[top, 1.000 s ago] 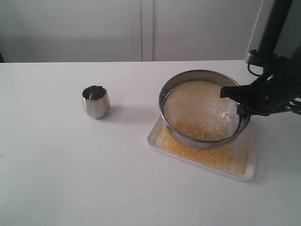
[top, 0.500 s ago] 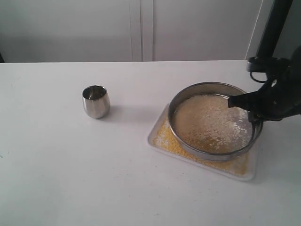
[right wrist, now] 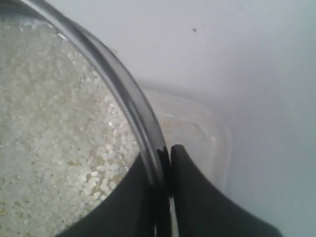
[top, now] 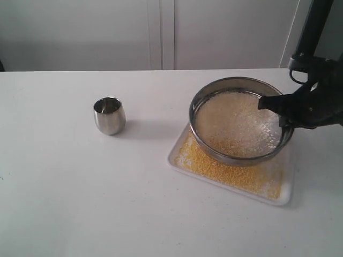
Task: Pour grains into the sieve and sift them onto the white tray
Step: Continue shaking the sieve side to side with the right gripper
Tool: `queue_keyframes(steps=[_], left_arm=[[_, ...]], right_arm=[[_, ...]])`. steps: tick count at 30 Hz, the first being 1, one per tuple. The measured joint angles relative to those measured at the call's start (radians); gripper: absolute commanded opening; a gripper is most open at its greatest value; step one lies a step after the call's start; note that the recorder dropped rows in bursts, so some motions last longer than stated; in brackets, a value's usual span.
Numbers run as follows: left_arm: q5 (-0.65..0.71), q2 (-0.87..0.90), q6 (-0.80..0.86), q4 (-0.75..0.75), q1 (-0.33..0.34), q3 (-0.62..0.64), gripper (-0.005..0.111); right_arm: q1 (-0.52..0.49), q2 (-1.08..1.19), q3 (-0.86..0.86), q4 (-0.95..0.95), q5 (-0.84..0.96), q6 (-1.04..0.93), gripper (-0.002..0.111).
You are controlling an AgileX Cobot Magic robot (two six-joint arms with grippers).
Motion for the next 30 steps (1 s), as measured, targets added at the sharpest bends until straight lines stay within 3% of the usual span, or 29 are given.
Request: queue_keyframes(steps=[6, 11, 16, 21, 25, 30], left_arm=[[0.0, 0.0, 0.0, 0.0, 0.0, 0.0, 0.0], [0.0, 0.0, 0.0, 0.0, 0.0, 0.0, 0.0], [0.0, 0.0, 0.0, 0.0, 0.0, 0.0, 0.0], [0.0, 0.0, 0.0, 0.0, 0.0, 0.0, 0.0], [0.0, 0.0, 0.0, 0.0, 0.0, 0.0, 0.0], [0.0, 0.0, 0.0, 0.0, 0.0, 0.0, 0.0]], right_arm=[[0.009, 0.002, 0.003, -0.021, 0.099, -0.012, 0.0], [0.004, -0.001, -0.004, 0.028, -0.006, -0.006, 0.0], [-0.002, 0.002, -0.022, -0.03, 0.106, -0.018, 0.0], [-0.02, -0.019, -0.006, -0.003, 0.01, -0.004, 0.0], [0.021, 0.022, -0.046, 0.04, 0.069, -0.028, 0.0], [-0.018, -0.002, -0.008, 0.044, 0.055, -0.04, 0.0]])
